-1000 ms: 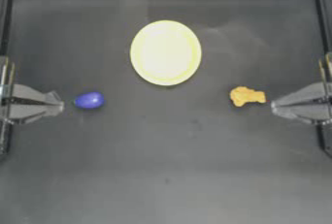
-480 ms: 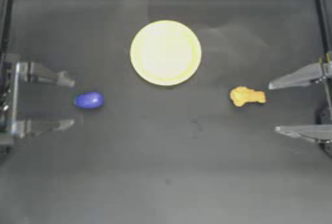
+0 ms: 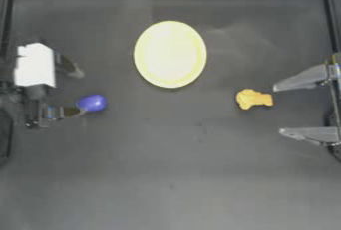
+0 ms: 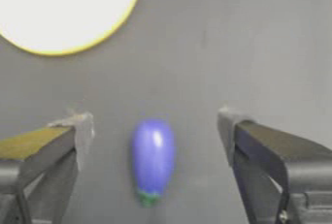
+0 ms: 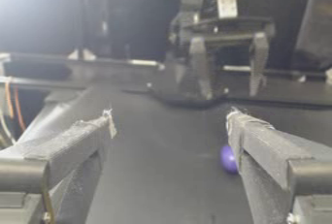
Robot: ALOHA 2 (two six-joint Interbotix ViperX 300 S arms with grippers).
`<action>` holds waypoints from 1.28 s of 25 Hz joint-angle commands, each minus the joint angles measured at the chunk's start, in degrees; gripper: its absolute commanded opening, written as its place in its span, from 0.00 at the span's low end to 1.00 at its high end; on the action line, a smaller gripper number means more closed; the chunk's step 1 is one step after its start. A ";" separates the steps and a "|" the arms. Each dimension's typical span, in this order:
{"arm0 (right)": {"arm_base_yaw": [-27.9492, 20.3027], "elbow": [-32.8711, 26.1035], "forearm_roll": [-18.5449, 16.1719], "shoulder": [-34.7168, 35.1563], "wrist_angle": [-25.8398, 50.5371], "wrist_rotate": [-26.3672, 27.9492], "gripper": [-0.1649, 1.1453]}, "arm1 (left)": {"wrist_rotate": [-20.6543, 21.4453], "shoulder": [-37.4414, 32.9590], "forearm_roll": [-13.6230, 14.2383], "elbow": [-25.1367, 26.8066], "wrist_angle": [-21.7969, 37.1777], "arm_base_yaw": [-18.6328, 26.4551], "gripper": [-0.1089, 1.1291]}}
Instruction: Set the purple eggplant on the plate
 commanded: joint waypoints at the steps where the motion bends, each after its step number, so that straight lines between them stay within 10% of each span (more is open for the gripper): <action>1: -0.18 -0.62 0.18 1.05 -0.53 0.18 0.88 | 1.41 4.39 0.00 -2.55 1.85 1.23 0.92; 32: -0.18 -0.35 0.70 1.49 -0.70 0.26 0.88 | 3.16 24.70 -2.37 -2.64 -5.54 3.16 0.92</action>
